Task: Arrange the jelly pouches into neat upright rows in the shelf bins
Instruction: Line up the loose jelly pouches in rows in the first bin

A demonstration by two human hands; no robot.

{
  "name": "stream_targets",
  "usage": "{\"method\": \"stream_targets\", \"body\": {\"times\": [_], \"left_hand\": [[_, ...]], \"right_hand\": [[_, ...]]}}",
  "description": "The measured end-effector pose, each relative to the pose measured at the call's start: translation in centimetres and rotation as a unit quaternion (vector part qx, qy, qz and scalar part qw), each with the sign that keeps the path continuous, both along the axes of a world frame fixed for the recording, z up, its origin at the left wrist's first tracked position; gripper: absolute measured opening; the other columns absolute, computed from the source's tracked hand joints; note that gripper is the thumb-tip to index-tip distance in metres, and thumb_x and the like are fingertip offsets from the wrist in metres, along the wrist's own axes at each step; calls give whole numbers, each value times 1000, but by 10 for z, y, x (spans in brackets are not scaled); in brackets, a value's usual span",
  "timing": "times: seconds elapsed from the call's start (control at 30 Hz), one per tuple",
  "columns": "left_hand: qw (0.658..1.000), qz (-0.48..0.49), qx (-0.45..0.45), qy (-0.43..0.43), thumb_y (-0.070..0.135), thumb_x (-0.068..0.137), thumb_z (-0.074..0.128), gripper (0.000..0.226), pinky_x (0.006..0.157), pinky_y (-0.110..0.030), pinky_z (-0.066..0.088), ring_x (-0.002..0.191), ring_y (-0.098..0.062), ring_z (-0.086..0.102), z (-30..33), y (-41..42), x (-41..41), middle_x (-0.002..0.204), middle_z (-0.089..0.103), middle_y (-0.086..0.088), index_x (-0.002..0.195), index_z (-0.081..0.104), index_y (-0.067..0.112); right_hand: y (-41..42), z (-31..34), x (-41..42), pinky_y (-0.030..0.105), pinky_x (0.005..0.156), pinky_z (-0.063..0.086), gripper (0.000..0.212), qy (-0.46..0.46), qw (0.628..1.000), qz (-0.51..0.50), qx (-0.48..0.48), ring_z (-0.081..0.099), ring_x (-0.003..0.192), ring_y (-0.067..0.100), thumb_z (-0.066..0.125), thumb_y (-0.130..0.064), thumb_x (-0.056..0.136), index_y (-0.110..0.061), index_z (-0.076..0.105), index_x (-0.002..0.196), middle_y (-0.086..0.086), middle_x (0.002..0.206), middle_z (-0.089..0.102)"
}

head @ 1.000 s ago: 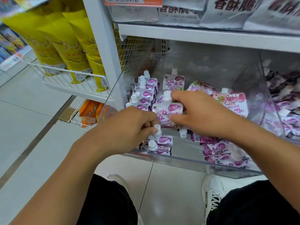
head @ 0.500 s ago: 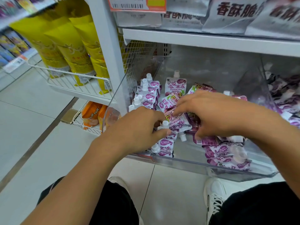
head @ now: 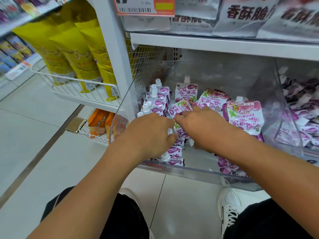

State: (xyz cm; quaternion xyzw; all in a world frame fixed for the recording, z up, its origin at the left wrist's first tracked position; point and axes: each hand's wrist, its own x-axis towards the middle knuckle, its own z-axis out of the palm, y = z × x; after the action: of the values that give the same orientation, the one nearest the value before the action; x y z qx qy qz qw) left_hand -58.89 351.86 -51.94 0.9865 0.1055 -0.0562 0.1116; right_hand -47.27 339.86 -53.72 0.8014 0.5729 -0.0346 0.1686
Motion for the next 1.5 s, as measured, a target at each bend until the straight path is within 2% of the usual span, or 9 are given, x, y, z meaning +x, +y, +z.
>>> {"method": "stream_targets", "body": {"times": [0.13,0.3,0.43,0.57,0.77,1.0,1.17,1.3,1.5], "left_hand": [[1000,3,-14,5,46,96,47,37,54,-30,27,64,-12,40,1,3,-3,63,39,11,64,36,31],[1000,3,-21,-7,44,96,46,24,53,-30,28,68,-17,44,1,2,-7,66,43,9,76,41,32],[999,-2,-34,-1,40,95,46,26,56,-30,29,66,-16,41,0,5,-5,64,41,10,71,38,32],[999,12,-46,-5,43,94,48,23,59,-31,34,72,-18,44,-3,9,-6,66,43,10,73,44,33],[1000,1,-19,-24,45,94,46,24,55,-31,30,73,-21,48,-8,10,-8,65,42,8,76,44,30],[998,11,-8,-58,63,88,51,39,58,-30,42,69,-16,54,-9,12,-14,65,55,10,69,52,28],[977,87,-21,-192,71,75,60,41,72,-35,55,85,-8,62,-5,18,-18,87,67,14,89,64,33],[990,54,-53,-121,57,84,55,33,71,-34,54,88,-15,63,-10,7,-9,92,68,10,105,61,32],[993,57,-47,-94,52,86,55,28,60,-32,43,79,-20,59,-16,0,3,78,62,7,88,59,24]], "right_hand": [[-6,13,13,32,60,50,17,89,995,-24,43,57,73,22,67,-19,82,-16,52,88,1,80,54],[1,-1,6,35,72,48,67,53,998,-2,-32,52,111,27,76,-23,78,-21,44,137,3,125,52],[10,-3,-4,37,76,49,48,-36,998,50,-26,56,106,31,66,-19,84,-14,49,129,10,118,57],[13,22,17,36,65,54,17,44,998,30,-29,60,77,25,67,-24,83,-16,55,92,1,81,53],[21,4,23,38,66,55,14,28,998,56,-24,59,76,24,55,-17,91,-12,61,102,5,85,61],[21,40,43,33,63,47,25,411,911,-29,12,56,61,13,61,-28,97,-7,66,85,3,69,60],[28,22,32,30,62,45,19,402,911,-71,-67,51,59,13,58,-21,96,-12,58,79,-3,66,53],[27,24,34,36,81,57,29,465,868,-129,-116,59,83,21,54,-1,91,0,57,120,9,100,59],[32,48,66,29,84,50,33,170,984,-28,35,63,99,17,71,-20,87,-24,66,120,-3,114,68]]}}
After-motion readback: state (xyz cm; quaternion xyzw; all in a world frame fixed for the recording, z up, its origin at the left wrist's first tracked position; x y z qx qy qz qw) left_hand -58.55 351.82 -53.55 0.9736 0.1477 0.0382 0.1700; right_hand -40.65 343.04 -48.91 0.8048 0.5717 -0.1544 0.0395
